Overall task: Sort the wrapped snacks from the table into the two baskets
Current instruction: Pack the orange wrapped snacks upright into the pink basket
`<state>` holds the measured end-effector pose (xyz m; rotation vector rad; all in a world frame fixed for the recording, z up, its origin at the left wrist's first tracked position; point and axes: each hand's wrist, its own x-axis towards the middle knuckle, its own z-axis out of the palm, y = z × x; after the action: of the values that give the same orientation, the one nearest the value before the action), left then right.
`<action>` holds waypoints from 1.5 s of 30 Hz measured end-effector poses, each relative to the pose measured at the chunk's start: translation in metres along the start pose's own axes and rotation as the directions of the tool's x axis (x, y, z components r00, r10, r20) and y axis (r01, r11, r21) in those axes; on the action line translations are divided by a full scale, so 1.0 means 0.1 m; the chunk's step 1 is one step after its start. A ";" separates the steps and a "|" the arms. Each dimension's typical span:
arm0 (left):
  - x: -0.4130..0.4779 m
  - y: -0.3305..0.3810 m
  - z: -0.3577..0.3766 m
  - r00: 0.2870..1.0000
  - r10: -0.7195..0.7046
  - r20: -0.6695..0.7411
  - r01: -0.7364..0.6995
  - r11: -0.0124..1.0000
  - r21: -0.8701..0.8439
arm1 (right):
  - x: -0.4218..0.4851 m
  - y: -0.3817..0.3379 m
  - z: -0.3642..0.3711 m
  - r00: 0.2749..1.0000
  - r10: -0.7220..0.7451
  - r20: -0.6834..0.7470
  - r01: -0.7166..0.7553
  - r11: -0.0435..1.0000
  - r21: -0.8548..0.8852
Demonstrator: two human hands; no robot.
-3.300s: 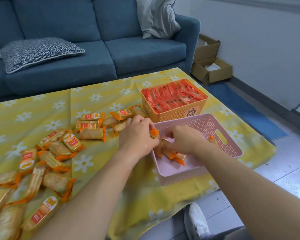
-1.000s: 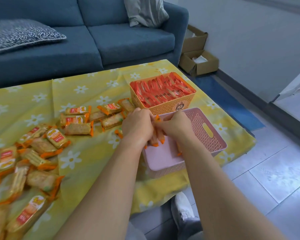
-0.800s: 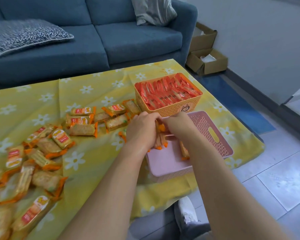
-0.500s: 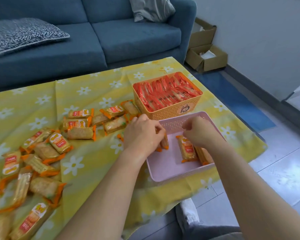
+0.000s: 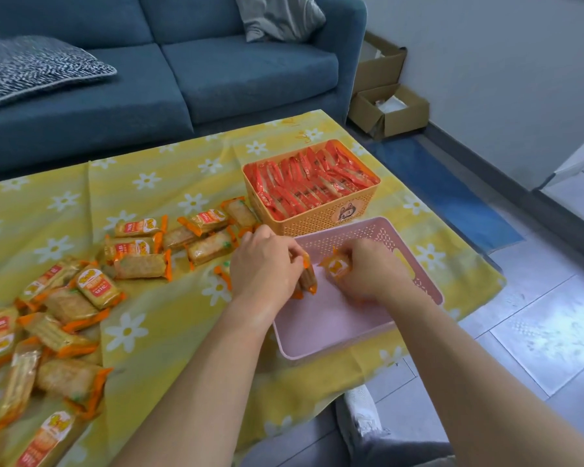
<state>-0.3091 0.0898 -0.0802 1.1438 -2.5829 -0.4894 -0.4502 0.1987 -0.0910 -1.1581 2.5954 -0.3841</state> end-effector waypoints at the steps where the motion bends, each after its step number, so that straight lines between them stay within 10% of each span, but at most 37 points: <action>1: 0.00 0.00 0.00 1.000 0.003 -0.004 -0.003 1.000 0.005 | 0.01 -0.01 -0.04 1.000 -0.014 -0.004 0.014 0.997 0.078; 10: 0.00 0.01 0.02 0.991 0.136 -0.014 -0.136 0.991 -0.004 | 0.05 -0.10 0.10 0.997 0.068 -0.048 -0.032 0.852 0.522; 17: 0.01 0.04 0.06 0.966 0.224 0.128 -0.226 0.974 -0.001 | 0.04 -0.01 0.04 0.992 0.076 -0.098 -0.048 0.964 0.263; 24: -0.03 0.11 0.14 0.979 0.204 0.028 -0.206 0.977 0.061 | -0.02 0.18 0.09 0.989 0.028 0.145 -0.004 0.986 -0.165; 33: 0.02 0.14 0.23 0.982 0.177 -0.072 -0.171 0.982 0.081 | -0.03 0.06 -0.17 0.997 -0.019 -0.070 0.053 0.845 0.533; 41: 0.01 0.15 0.25 0.983 0.171 -0.068 -0.165 0.982 0.088 | -0.01 0.10 -0.10 0.937 0.151 -0.315 -0.070 0.965 0.254; 45: 0.02 0.15 0.26 0.983 0.170 -0.074 -0.163 0.983 0.084 | -0.09 -0.02 -0.07 0.969 0.229 -0.092 -0.165 0.877 0.451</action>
<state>-0.3299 0.1032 -0.0972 0.9389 -2.6182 -0.3020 -0.4452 0.2051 -0.0820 -0.7237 2.5174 -0.9800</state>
